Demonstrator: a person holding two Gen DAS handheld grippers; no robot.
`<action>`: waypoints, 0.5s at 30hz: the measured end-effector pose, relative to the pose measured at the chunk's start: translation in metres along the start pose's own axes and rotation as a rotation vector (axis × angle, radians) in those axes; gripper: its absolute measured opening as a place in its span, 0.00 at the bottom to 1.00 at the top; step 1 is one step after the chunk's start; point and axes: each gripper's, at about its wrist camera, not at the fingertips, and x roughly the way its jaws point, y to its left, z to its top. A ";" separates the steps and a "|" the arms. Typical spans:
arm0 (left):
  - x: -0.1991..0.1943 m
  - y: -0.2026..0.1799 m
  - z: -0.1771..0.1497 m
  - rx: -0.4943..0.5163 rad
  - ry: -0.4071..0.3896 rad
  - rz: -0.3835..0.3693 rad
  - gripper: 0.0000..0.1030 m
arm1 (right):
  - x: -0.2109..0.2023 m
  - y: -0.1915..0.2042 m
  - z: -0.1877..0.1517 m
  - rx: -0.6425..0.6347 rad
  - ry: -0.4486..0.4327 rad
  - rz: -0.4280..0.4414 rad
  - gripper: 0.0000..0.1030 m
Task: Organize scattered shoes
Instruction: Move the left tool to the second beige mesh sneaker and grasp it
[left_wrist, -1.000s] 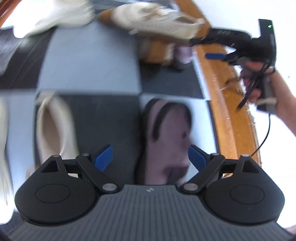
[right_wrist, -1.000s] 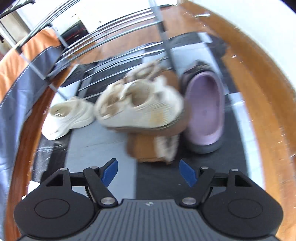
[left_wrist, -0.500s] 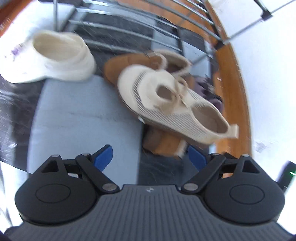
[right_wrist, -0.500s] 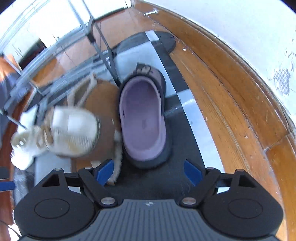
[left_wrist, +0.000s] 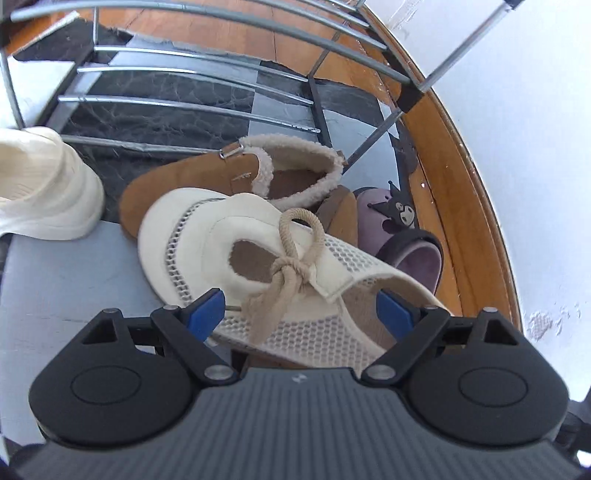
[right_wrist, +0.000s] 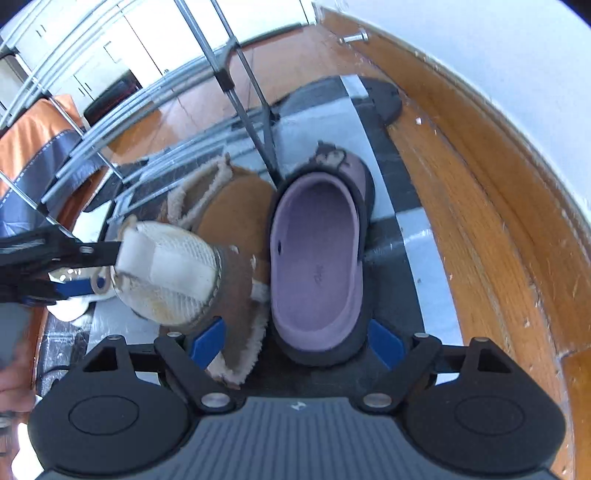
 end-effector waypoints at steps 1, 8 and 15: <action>0.004 -0.001 0.002 -0.001 -0.006 0.021 0.87 | -0.002 0.002 0.002 -0.010 -0.011 0.003 0.83; 0.034 -0.033 0.005 0.264 0.012 0.229 0.94 | -0.003 0.020 0.003 -0.047 -0.031 0.006 0.84; 0.021 -0.028 -0.002 0.255 -0.110 0.321 0.28 | -0.002 0.036 0.001 -0.060 -0.030 0.026 0.84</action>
